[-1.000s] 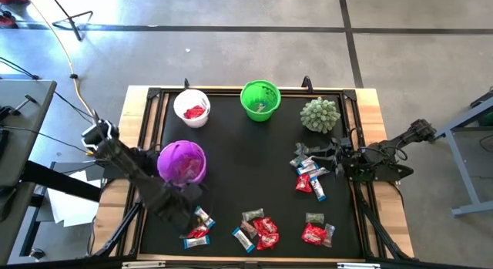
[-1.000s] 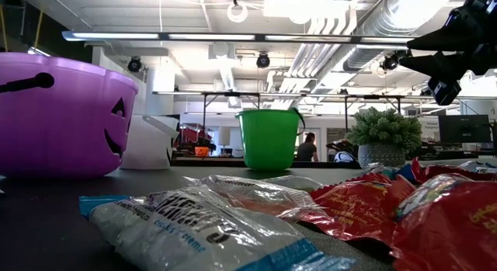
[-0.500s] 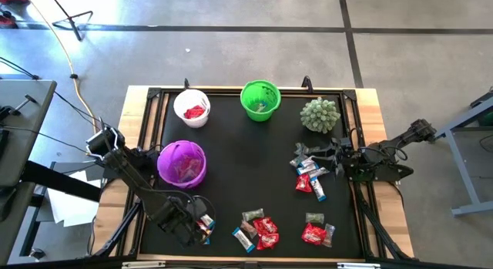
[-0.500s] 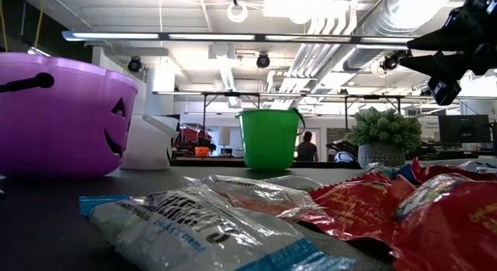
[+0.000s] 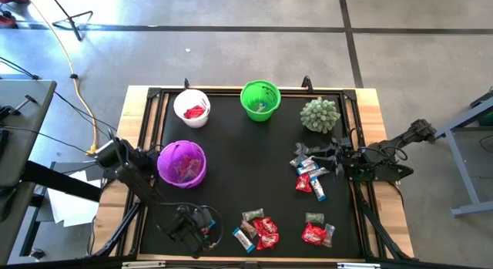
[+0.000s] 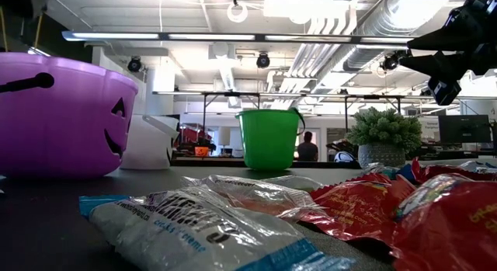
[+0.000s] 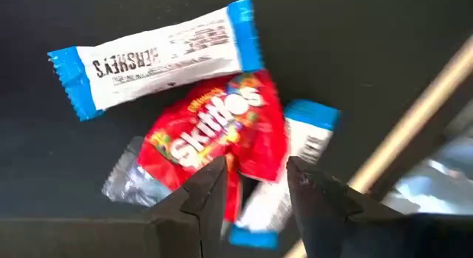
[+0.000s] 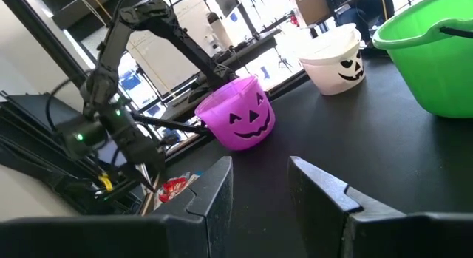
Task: Sort candy
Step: Put the red candy into the white bucket
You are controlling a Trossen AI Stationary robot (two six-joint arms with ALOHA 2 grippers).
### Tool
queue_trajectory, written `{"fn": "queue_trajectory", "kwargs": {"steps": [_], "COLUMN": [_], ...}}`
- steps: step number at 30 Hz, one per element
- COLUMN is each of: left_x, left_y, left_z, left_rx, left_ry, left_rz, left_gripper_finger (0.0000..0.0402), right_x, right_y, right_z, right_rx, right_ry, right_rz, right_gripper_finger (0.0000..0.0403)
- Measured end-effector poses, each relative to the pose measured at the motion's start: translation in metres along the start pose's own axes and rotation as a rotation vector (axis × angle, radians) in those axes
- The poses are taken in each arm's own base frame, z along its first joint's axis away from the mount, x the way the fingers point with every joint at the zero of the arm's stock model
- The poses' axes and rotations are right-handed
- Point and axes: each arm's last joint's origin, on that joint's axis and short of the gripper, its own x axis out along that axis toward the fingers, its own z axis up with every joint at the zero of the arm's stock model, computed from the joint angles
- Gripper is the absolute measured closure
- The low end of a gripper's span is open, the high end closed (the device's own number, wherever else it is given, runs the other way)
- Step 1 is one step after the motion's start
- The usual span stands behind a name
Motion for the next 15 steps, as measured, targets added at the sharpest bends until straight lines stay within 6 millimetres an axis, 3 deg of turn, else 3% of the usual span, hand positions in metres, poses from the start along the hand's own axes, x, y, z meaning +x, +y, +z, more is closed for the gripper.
{"fn": "queue_trajectory", "kwargs": {"steps": [6,15], "left_x": [0.024,0.032], "left_y": [-0.001,-0.002], "left_z": [0.000,0.000], "left_rx": [0.025,-0.002], "left_ry": [0.009,-0.018], "left_rz": [0.062,0.087], "left_gripper_finger": [0.0270,0.0270], "right_x": [0.000,0.000], "right_y": [0.000,0.000], "right_z": [0.000,0.000], "right_rx": [0.000,0.000], "right_ry": [0.000,-0.001], "right_rz": [0.000,0.000], "right_gripper_finger": [0.0276,0.0276]}}
